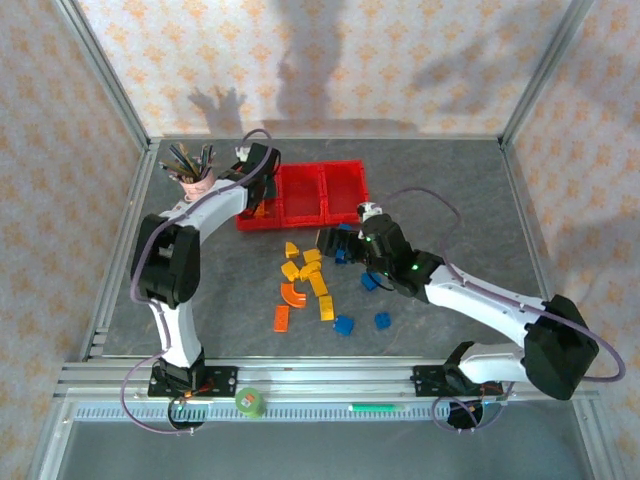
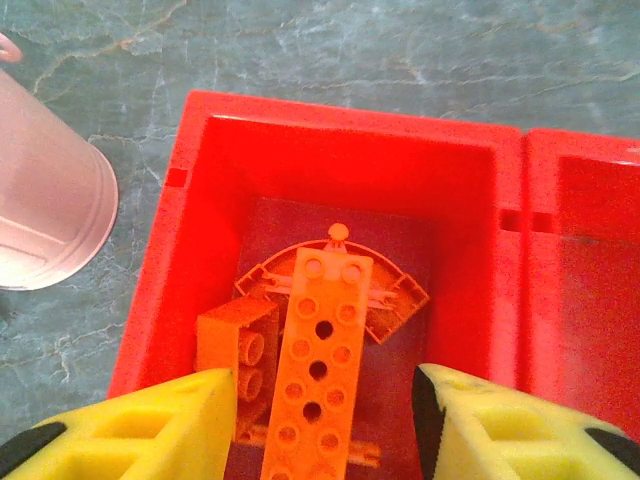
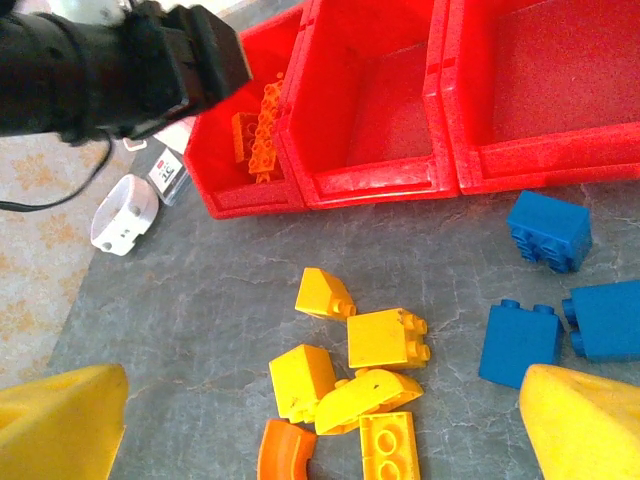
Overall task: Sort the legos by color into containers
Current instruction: Place the lego in the container, then pick up the lego from the middle-left of the table.
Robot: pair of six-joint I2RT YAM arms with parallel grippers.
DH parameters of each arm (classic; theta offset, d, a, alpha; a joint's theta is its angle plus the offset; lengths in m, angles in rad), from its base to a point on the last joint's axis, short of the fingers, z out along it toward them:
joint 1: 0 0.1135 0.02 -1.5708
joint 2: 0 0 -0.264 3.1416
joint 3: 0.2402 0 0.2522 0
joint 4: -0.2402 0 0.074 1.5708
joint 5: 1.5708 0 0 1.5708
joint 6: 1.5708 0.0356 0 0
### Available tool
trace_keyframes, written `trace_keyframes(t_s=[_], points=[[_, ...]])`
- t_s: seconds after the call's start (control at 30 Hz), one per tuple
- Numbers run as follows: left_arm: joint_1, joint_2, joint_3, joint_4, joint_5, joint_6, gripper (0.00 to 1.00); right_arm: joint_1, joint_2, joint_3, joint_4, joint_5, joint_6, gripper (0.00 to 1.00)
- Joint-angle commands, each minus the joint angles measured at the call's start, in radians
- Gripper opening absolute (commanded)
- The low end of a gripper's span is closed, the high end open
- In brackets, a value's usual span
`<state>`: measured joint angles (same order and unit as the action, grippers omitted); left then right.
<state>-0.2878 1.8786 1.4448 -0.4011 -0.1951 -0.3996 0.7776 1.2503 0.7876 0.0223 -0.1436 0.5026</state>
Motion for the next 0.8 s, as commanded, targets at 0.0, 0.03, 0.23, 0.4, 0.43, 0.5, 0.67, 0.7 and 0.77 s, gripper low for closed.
trace_keyframes(t_s=[0.0,0.03,0.23,0.4,0.43,0.5,0.67,0.7,0.77], points=[[-0.009,-0.117,-0.064,-0.02,0.057,-0.029,0.53,-0.005,-0.026,0.031,-0.054,-0.018,-0.035,1.0],[-0.013,-0.145,-0.088,-0.017,0.064,-0.038,0.53,-0.003,-0.03,0.028,-0.057,-0.029,-0.038,1.0],[-0.08,-0.307,-0.224,-0.023,0.092,-0.07,0.54,0.026,-0.046,0.016,-0.128,-0.024,-0.064,1.0],[-0.195,-0.451,-0.362,-0.036,0.052,-0.124,0.55,0.086,-0.063,-0.029,-0.14,0.008,-0.034,1.0],[-0.22,-0.48,-0.396,-0.037,0.054,-0.142,0.55,0.1,-0.062,-0.038,-0.142,0.015,-0.025,1.0],[-0.262,-0.528,-0.462,-0.044,0.052,-0.181,0.55,0.122,-0.06,-0.051,-0.146,0.017,-0.016,1.0],[-0.371,-0.654,-0.621,-0.084,0.052,-0.313,0.56,0.17,-0.063,-0.091,-0.171,0.03,0.019,1.0],[-0.397,-0.678,-0.651,-0.095,0.045,-0.341,0.56,0.182,-0.064,-0.1,-0.177,0.037,0.027,1.0],[-0.446,-0.717,-0.705,-0.108,0.048,-0.388,0.56,0.205,-0.064,-0.118,-0.175,0.047,0.045,1.0]])
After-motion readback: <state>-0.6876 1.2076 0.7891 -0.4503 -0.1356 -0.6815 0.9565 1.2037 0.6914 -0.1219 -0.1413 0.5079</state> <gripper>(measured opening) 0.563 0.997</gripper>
